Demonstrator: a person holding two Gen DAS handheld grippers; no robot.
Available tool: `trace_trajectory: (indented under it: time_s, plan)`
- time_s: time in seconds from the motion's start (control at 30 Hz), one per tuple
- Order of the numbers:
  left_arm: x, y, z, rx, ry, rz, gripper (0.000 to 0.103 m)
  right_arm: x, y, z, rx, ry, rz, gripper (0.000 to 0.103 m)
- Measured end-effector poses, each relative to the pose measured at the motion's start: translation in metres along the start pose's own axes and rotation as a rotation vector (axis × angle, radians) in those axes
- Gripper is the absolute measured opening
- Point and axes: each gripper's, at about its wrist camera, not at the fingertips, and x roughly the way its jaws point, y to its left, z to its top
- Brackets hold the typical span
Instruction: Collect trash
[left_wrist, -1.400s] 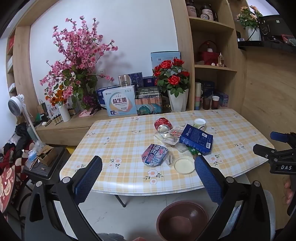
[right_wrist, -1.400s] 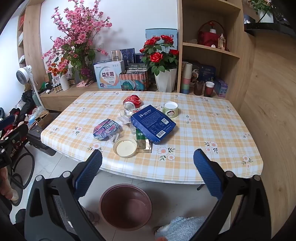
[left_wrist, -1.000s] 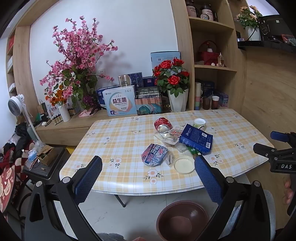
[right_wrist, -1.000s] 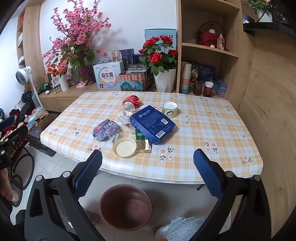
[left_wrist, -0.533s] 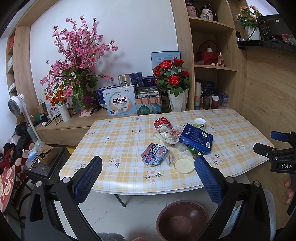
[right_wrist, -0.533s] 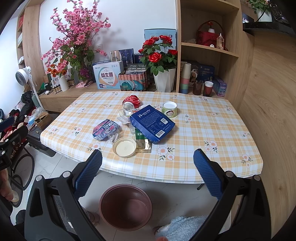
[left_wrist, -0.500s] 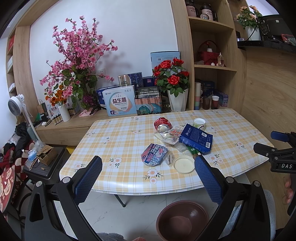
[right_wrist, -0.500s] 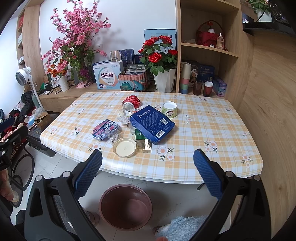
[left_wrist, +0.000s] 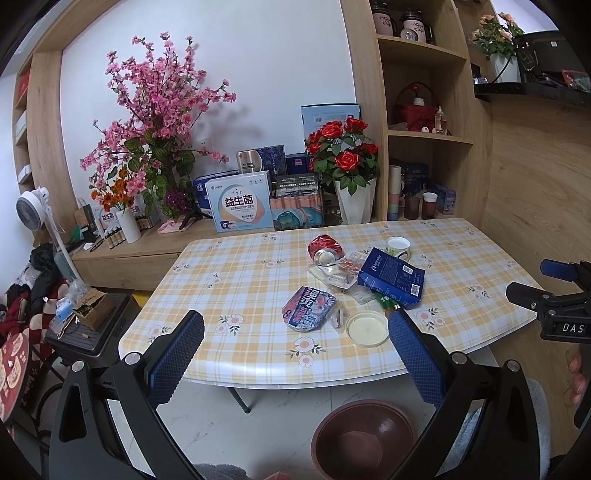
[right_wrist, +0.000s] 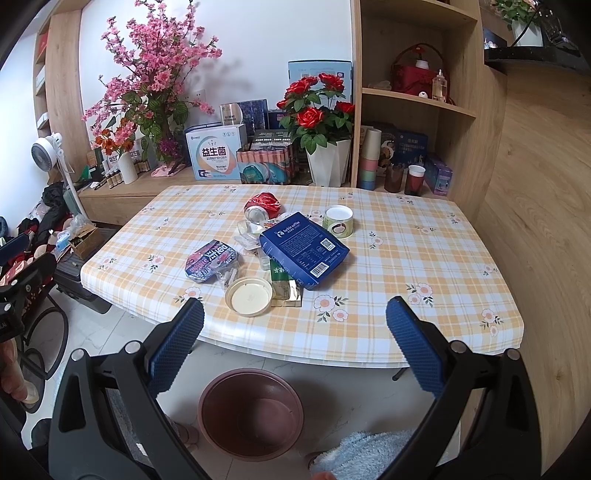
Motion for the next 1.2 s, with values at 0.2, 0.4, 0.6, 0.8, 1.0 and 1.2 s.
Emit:
trace_trajectory:
  time_s: [0.2,0.4,0.6,0.8,1.0,1.2]
  plan:
    - [-0.0005,0.0007,-0.0007,-0.001,0.001,0.001,0.098,-0.0006,-0.0007,-0.0009,0.001,-0.001,0.001,0.097]
    - [-0.0010,0.0020,-0.0009,-0.001,-0.001,0.000,0.098,-0.0009,-0.0003,-0.0002,0.001,-0.002,0.000,0.097]
    - [-0.0004,0.0035,-0.0013,-0.003,-0.001,0.001,0.098,-0.0007,-0.0010,-0.0008,0.001,-0.002,0.000,0.097]
    - [-0.0005,0.0038,-0.0012,-0.002,-0.001,0.000,0.098,-0.0009,-0.0008,-0.0007,0.001,-0.002,0.000,0.097]
    - [-0.0005,0.0037,-0.0012,-0.003,-0.001,0.000,0.098,-0.0011,-0.0006,-0.0008,0.001,-0.003,0.000,0.097]
    - [-0.0005,0.0038,-0.0012,-0.003,-0.001,-0.001,0.098,-0.0015,0.0001,0.0002,0.001,-0.003,-0.001,0.097]
